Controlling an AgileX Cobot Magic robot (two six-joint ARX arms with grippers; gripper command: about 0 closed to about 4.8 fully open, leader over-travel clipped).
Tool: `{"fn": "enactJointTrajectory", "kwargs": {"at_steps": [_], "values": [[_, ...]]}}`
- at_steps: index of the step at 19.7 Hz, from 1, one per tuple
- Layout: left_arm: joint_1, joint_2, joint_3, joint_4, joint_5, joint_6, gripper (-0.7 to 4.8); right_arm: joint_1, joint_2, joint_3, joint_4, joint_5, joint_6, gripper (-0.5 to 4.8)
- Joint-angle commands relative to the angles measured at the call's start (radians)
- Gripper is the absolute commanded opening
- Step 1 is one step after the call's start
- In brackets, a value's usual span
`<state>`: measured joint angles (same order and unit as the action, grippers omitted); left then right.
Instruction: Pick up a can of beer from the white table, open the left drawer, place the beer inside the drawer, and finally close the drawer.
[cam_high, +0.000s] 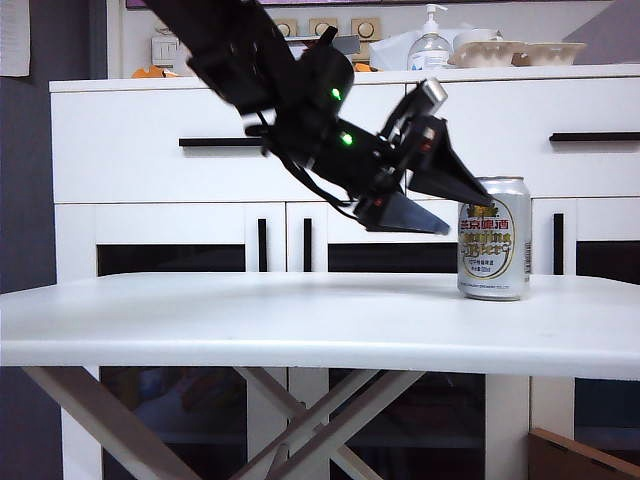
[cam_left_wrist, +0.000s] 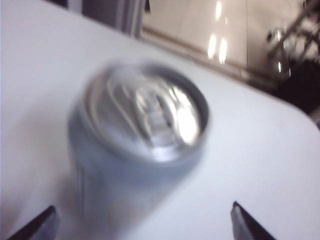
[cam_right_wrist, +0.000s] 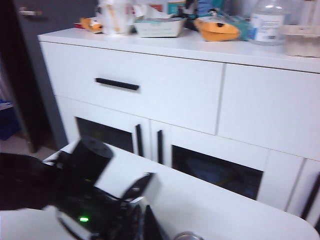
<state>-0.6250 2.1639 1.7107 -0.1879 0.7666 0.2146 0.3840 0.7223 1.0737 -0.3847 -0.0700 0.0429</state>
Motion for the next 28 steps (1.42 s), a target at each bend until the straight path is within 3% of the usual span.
{"fn": "enactJointTrajectory", "kwargs": {"at_steps": [1, 2, 4, 5, 9, 10, 11, 12, 17, 20, 23, 28], "values": [[0.019, -0.068, 0.003, -0.175, -0.024, 0.091, 3.76, -0.001, 0.003, 0.004, 0.011, 0.027, 0.009, -0.01], [0.023, -0.091, 0.003, -0.216, -0.032, 0.093, 3.02, -0.001, 0.008, 0.004, 0.011, 0.028, 0.009, -0.01], [0.039, -0.152, 0.002, -0.278, -0.031, 0.093, 0.71, 0.0, 0.017, 0.002, 0.008, 0.056, 0.009, -0.01], [0.047, -0.204, 0.003, -0.3, -0.029, 0.096, -0.06, 0.0, 0.029, 0.0, -0.007, 0.072, 0.01, -0.01], [0.047, -0.352, 0.003, -0.354, -0.06, 0.08, -0.06, 0.0, 0.088, -0.002, -0.047, 0.074, 0.013, 0.03], [0.047, -0.39, 0.003, -0.372, -0.07, 0.07, -0.06, 0.001, 0.105, -0.002, -0.045, 0.063, 0.011, 0.8], [0.047, -0.426, 0.003, -0.385, -0.077, 0.051, -0.06, 0.003, 0.126, -0.002, -0.04, 0.063, 0.01, 2.98], [0.047, -0.45, 0.003, -0.392, -0.079, 0.039, -0.06, 0.004, 0.138, -0.002, -0.037, 0.063, 0.01, 4.61], [0.047, -0.592, 0.003, -0.447, -0.146, 0.035, -0.06, 0.007, 0.212, -0.027, 0.092, 0.051, 0.009, 4.79], [0.047, -0.647, 0.004, -0.448, -0.147, 0.029, -0.06, 0.008, 0.257, -0.093, 0.253, 0.045, 0.009, 4.79], [0.047, -0.692, 0.004, -0.447, -0.146, -0.053, -0.06, 0.008, 0.309, -0.235, 0.474, 0.045, 0.009, 4.79], [0.047, -0.715, 0.005, -0.454, -0.146, -0.058, -0.06, 0.006, 0.436, -0.385, 0.77, 0.083, 0.004, 4.79]]}}
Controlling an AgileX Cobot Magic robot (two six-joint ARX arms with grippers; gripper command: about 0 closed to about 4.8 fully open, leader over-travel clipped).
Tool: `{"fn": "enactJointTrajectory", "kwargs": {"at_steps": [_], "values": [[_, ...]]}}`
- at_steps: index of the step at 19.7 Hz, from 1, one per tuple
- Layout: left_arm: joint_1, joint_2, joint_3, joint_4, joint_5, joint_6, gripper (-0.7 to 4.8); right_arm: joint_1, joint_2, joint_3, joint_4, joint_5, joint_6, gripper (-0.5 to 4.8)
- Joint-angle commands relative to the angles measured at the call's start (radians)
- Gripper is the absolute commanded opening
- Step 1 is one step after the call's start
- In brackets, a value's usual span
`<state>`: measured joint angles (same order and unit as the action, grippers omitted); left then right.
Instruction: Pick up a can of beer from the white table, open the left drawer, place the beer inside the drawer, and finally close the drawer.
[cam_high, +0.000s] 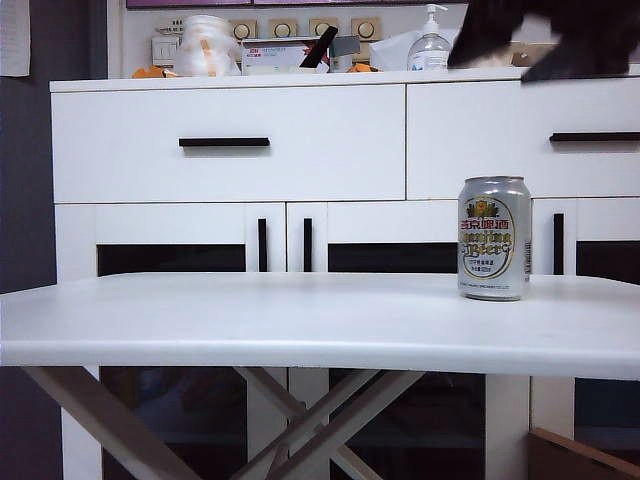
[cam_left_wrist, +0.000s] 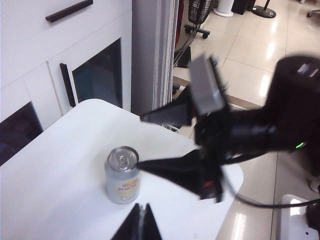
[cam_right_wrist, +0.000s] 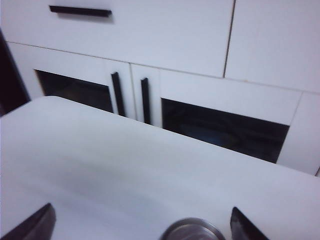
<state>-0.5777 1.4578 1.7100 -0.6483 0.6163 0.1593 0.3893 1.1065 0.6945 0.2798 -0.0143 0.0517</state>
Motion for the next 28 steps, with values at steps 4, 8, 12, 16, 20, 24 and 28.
{"fn": "enactJointTrajectory", "kwargs": {"at_steps": [4, 8, 12, 16, 20, 24, 28], "values": [[0.0, -0.009, 0.005, -0.009, 0.005, -0.003, -0.06, 0.002, 0.171, -0.006, 0.19, 0.045, -0.004, 4.79], [0.0, -0.01, 0.005, -0.032, 0.005, -0.003, -0.06, 0.001, 0.258, -0.006, 0.252, 0.069, -0.004, 4.79], [0.0, -0.011, 0.005, -0.035, 0.005, -0.003, -0.06, 0.001, 0.313, -0.006, 0.268, 0.111, -0.003, 4.79], [0.0, -0.011, 0.005, -0.035, 0.005, -0.003, -0.06, 0.001, 0.352, -0.006, 0.284, 0.137, 0.033, 4.79], [-0.001, -0.011, 0.005, -0.036, 0.005, -0.003, -0.06, 0.001, 0.412, -0.006, 0.331, 0.137, 0.053, 4.79], [-0.001, -0.011, 0.005, -0.043, 0.005, -0.003, -0.06, 0.001, 0.456, -0.006, 0.331, 0.136, 0.053, 4.79], [-0.001, -0.011, 0.005, -0.051, 0.005, -0.003, -0.06, 0.001, 0.499, -0.006, 0.331, 0.141, 0.053, 4.79]]}}
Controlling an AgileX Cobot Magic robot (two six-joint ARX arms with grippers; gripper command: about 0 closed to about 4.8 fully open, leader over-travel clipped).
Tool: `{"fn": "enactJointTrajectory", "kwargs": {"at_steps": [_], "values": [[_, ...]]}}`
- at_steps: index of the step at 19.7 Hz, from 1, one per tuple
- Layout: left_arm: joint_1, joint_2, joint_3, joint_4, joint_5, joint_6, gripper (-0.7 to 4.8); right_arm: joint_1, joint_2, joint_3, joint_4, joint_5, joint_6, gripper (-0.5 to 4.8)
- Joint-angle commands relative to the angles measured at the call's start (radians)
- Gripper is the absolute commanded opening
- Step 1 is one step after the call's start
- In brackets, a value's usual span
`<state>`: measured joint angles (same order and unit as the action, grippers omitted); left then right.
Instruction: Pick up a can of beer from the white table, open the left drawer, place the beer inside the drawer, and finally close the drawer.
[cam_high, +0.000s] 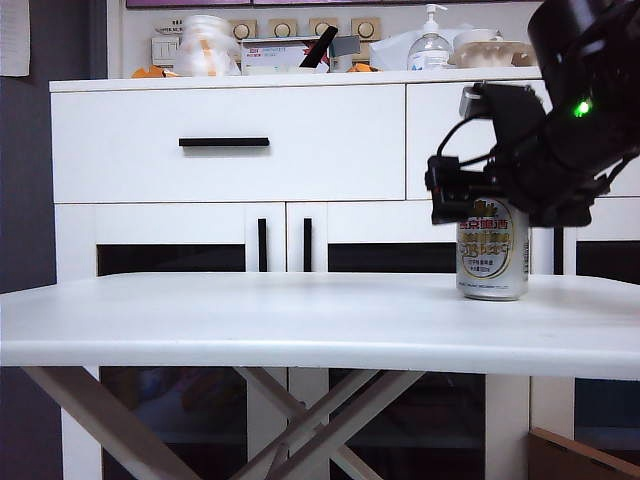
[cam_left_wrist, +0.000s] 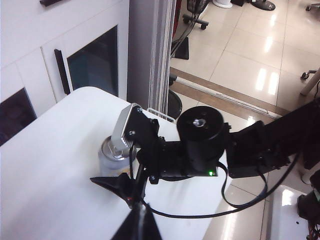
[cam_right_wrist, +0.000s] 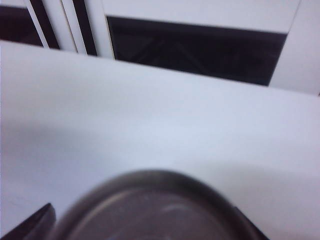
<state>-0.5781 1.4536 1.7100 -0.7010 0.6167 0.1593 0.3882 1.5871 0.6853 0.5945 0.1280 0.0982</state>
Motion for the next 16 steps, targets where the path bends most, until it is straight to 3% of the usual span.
{"fn": "enactJointTrajectory", "kwargs": {"at_steps": [1, 7, 8, 9, 10, 11, 16], "values": [[0.0, -0.006, 0.005, 0.0, 0.004, -0.003, -0.06, 0.002, 0.03, 0.003, 0.016, -0.002, 0.007, 4.79], [0.0, -0.006, 0.005, -0.002, 0.004, -0.003, -0.06, 0.002, 0.042, 0.003, 0.016, 0.011, 0.007, 4.79], [0.0, -0.006, 0.005, -0.002, 0.004, -0.003, -0.06, 0.002, 0.042, 0.003, 0.016, 0.011, 0.007, 4.16], [0.0, -0.006, 0.005, -0.002, 0.004, -0.003, -0.06, 0.002, 0.042, 0.003, 0.015, 0.011, 0.006, 2.6], [0.0, -0.006, 0.005, -0.002, 0.004, -0.003, -0.06, 0.002, 0.042, 0.003, 0.015, 0.011, 0.006, 1.83], [0.0, -0.006, 0.005, -0.002, 0.004, -0.003, -0.06, 0.002, 0.042, 0.003, 0.015, 0.011, 0.006, 1.64], [0.0, -0.007, 0.005, -0.001, -0.007, -0.004, -0.06, 0.003, -0.002, 0.004, 0.005, 0.012, 0.006, 1.64]]}}
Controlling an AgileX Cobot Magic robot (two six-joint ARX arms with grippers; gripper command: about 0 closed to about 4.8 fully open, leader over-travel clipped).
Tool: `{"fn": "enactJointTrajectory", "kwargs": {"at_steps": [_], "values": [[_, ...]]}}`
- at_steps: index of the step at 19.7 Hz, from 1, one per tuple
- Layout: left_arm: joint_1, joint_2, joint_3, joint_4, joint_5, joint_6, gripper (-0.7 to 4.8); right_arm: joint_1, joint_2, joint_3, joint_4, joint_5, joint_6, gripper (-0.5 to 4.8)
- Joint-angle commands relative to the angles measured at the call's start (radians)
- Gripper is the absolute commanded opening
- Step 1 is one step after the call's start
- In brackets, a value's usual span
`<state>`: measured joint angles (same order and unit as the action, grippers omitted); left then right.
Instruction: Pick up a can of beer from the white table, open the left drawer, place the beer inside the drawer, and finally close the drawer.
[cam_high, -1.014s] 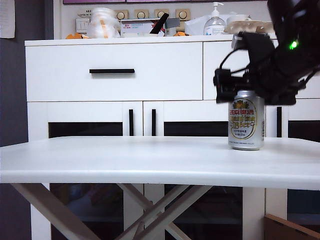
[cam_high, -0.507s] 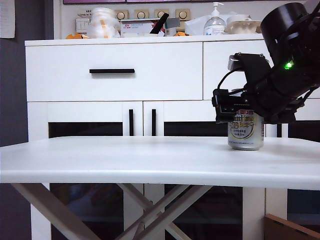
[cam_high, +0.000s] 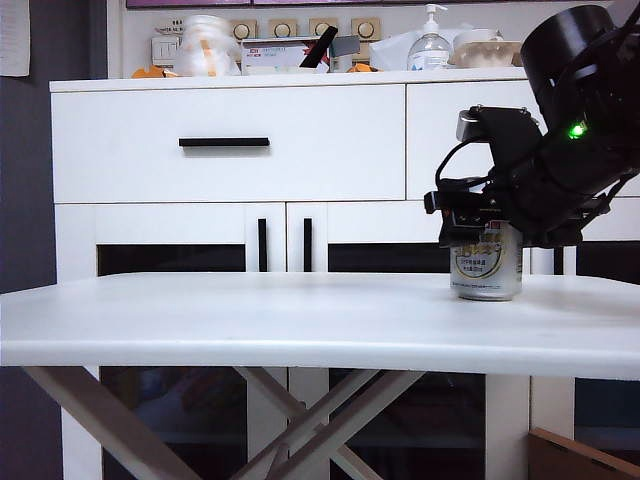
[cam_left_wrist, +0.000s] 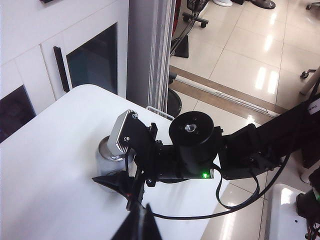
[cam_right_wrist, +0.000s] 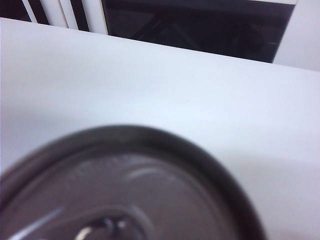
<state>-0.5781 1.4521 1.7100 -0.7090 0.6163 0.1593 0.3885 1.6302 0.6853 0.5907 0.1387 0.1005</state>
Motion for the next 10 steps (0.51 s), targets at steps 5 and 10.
{"fn": "enactJointTrajectory", "kwargs": {"at_steps": [5, 10], "values": [[0.0, -0.006, 0.006, 0.01, -0.101, -0.048, -0.06, 0.003, -0.294, 0.005, -0.074, -0.019, 0.004, 1.65], [0.0, -0.006, 0.007, 0.06, -0.179, -0.139, -0.06, 0.003, -0.568, 0.006, -0.219, -0.072, 0.004, 1.65]]}}
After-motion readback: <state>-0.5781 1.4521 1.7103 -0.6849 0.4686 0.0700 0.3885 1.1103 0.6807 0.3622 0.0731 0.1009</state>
